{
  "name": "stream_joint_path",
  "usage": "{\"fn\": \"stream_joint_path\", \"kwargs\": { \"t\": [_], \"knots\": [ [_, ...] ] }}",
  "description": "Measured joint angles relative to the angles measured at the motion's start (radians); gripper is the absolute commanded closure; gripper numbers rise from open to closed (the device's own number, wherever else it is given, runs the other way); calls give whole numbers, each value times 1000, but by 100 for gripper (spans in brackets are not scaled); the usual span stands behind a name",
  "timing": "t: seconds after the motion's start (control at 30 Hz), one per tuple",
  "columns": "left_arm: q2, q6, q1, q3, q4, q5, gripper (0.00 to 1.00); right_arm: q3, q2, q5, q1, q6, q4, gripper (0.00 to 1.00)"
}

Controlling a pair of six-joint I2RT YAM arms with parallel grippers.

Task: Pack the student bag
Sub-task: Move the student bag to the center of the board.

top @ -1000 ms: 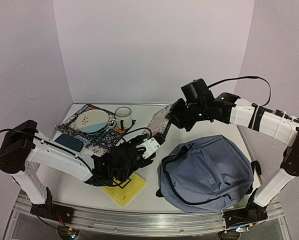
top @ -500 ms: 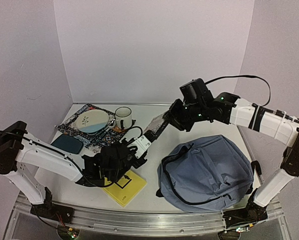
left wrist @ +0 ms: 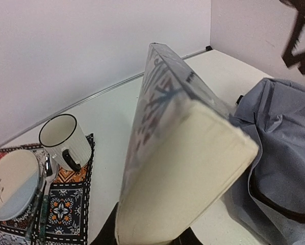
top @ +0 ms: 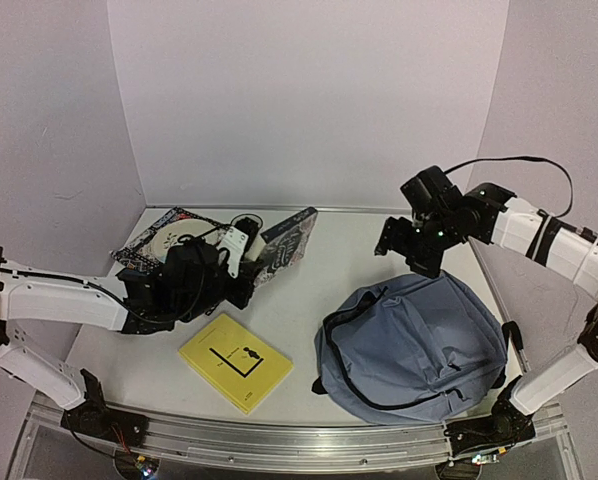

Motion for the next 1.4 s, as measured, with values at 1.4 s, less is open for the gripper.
{"fn": "stream_joint_path", "kwargs": {
  "t": [1.4],
  "knots": [
    [-56, -813, 633, 20, -233, 885, 100, 181, 588, -84, -127, -563, 246, 2]
  ]
}}
